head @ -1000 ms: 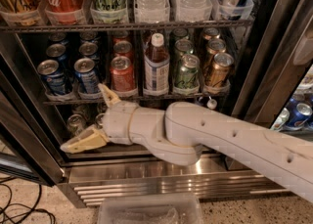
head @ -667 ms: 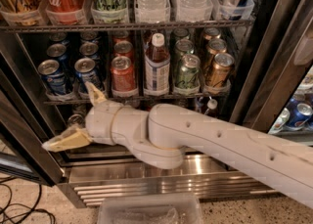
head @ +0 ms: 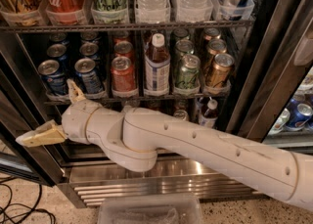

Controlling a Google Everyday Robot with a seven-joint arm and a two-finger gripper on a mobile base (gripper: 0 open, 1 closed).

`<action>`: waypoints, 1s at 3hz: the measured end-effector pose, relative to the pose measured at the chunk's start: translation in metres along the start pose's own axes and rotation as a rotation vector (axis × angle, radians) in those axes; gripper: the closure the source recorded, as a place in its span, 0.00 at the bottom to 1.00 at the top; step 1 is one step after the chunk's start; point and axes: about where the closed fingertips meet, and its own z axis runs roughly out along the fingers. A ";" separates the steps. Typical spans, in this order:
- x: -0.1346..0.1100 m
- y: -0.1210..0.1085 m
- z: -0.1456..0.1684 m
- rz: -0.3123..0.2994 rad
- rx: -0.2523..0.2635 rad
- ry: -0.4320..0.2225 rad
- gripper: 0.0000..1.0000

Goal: Pick pepsi can from middle shelf of fridge

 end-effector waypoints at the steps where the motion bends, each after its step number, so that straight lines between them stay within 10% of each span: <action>1: 0.000 0.003 0.014 0.029 0.013 -0.028 0.00; 3: -0.001 0.056 -0.020 0.141 0.106 -0.134 0.00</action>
Offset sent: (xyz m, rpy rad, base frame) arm -0.0341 -0.0564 -0.0356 0.1345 -0.0061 -0.5551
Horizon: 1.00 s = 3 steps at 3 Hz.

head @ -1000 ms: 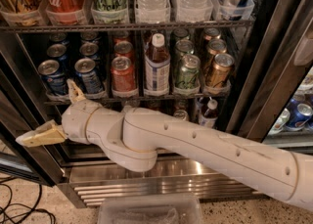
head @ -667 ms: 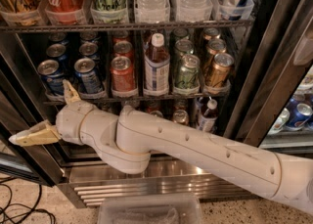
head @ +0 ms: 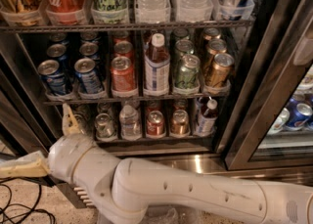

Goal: Pick pepsi can from middle shelf of fridge

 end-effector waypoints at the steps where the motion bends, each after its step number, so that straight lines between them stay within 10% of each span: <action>1: 0.001 -0.008 -0.005 -0.058 0.071 -0.009 0.00; 3: 0.005 -0.021 -0.014 -0.088 0.153 0.032 0.00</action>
Offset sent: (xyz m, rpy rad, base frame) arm 0.0013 -0.0074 -0.0017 -0.0154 -0.0467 -0.0707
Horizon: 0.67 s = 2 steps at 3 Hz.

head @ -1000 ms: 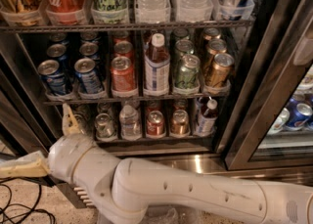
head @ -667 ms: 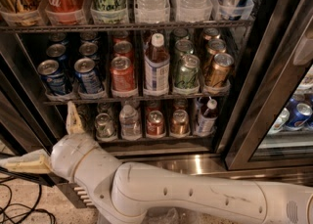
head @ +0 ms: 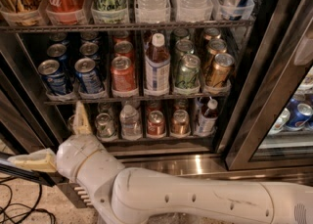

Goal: Pick pepsi can from middle shelf of fridge

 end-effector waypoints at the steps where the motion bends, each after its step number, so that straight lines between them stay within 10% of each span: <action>1: 0.012 -0.030 -0.016 -0.044 0.157 0.072 0.00; 2: 0.021 -0.061 -0.033 -0.061 0.313 0.109 0.00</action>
Offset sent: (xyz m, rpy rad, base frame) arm 0.0445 -0.1144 -0.0281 -0.1194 0.0403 -0.5517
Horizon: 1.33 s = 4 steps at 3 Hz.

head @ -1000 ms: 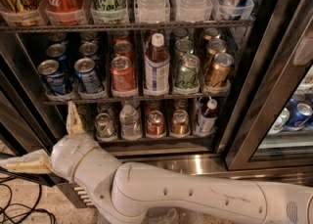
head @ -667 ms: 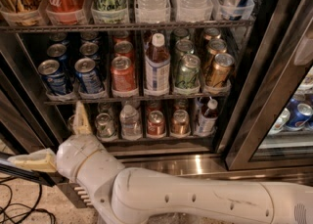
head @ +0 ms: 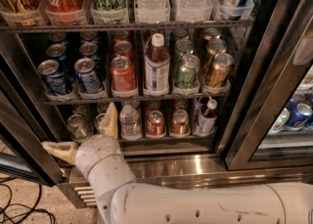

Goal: Pick pepsi can from middle shelf of fridge

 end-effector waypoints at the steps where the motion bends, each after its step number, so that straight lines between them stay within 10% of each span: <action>1: 0.011 -0.032 0.000 0.005 0.121 0.011 0.00; 2: 0.017 -0.057 0.015 0.031 0.170 -0.019 0.00; 4: -0.019 -0.053 0.040 0.035 0.061 -0.182 0.00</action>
Offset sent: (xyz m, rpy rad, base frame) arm 0.0717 -0.0356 -0.0021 0.1283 -0.0746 -0.1168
